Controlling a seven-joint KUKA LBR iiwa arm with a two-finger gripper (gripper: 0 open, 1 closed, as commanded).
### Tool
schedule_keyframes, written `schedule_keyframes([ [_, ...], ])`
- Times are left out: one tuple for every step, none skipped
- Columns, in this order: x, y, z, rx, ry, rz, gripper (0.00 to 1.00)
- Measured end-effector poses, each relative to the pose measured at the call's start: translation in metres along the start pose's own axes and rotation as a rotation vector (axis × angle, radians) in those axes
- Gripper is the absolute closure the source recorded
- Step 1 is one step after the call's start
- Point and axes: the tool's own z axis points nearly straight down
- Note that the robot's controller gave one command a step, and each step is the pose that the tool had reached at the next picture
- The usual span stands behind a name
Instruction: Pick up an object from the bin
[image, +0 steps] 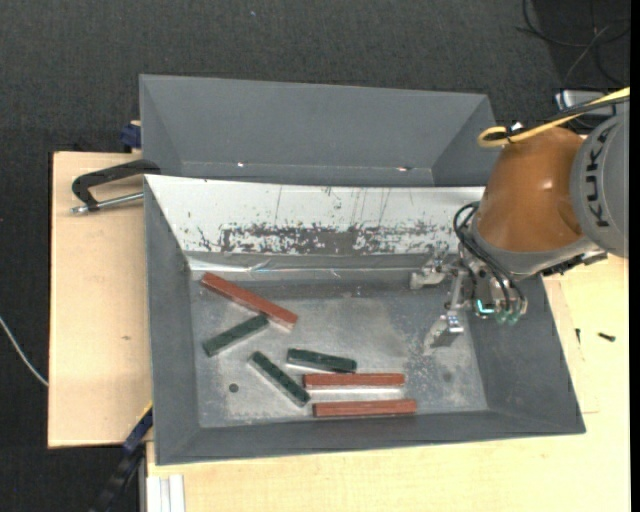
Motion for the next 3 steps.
schedule_keyframes([
  [-0.002, 0.0, -0.005, 0.001, -0.008, -0.001, 0.0],
  [0.039, 0.021, 0.032, 0.002, -0.012, -0.043, 0.0],
  [0.041, 0.032, 0.048, 0.001, -0.01, -0.035, 0.0],
])
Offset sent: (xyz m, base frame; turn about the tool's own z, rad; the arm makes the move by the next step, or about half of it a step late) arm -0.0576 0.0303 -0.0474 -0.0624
